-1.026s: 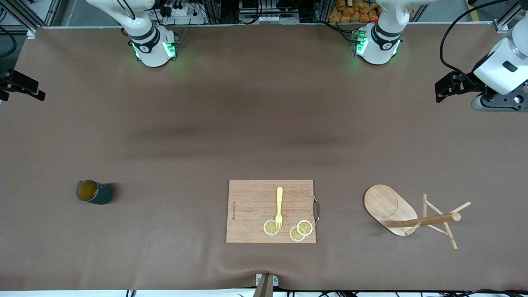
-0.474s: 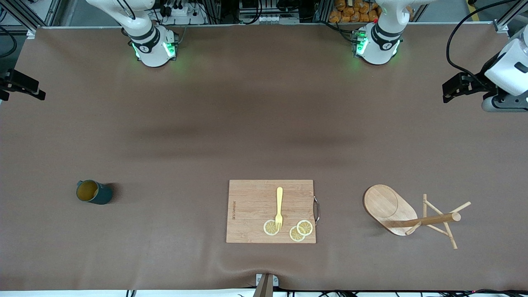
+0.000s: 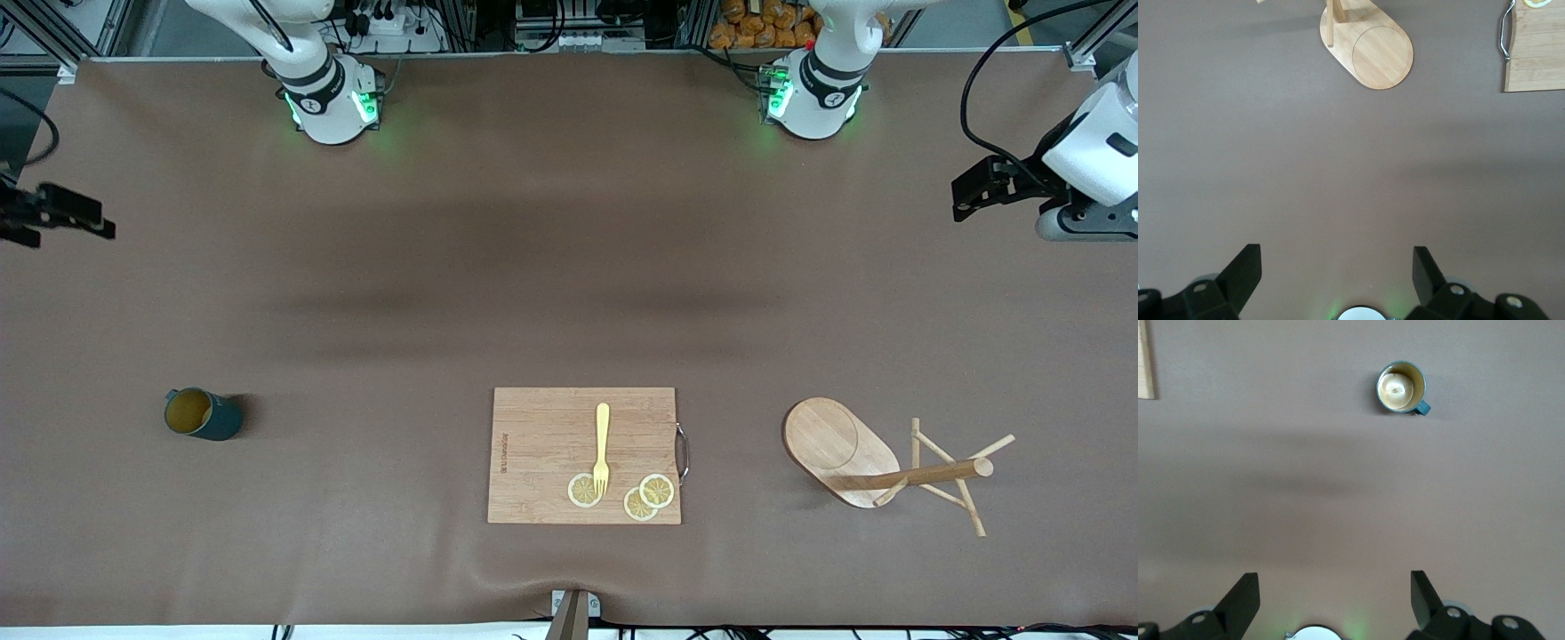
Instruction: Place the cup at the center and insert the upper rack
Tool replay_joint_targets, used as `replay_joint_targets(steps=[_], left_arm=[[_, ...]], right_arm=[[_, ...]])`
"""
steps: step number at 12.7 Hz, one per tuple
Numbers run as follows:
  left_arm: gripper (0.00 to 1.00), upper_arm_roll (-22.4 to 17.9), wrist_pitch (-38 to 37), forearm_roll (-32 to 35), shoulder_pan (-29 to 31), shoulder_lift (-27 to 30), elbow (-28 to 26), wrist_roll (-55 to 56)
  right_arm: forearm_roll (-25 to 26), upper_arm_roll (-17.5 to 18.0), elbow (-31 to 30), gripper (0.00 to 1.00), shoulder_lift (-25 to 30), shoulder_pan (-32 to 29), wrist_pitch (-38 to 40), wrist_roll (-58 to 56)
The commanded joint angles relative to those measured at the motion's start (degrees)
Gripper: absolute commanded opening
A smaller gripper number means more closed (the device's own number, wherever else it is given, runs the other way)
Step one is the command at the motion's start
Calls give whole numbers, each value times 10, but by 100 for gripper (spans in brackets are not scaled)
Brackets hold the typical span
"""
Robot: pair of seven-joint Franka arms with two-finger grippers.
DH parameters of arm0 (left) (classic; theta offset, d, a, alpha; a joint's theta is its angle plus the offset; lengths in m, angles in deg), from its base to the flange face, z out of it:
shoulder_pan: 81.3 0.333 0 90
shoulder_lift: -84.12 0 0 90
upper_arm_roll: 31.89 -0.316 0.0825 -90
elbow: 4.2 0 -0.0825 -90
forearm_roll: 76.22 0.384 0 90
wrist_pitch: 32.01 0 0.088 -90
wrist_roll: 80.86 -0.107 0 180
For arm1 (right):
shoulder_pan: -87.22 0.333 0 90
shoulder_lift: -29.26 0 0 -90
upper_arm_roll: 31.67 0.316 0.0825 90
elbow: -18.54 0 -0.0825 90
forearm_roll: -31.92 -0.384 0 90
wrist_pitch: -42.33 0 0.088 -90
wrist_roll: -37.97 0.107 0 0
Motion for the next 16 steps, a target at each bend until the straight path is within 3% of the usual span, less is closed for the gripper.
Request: replay_joint_targets(steps=[1,6,10,16], left_arm=[[100,3,-6,-2,3,2,5,5],[100,0,-6,-2,5,6,5,6],[100,0,-7,-2,5,8,5,6],[100,0,-7,-2,5,9,5,6]], right_arm=[[2,1,36,100,-72,-13,-38,-35],[1,2,37,100,-219,3,-230,-38],[27,2,43,100,-285,12,-339,-34],[28,2,29,100,-337,9,-347,34]])
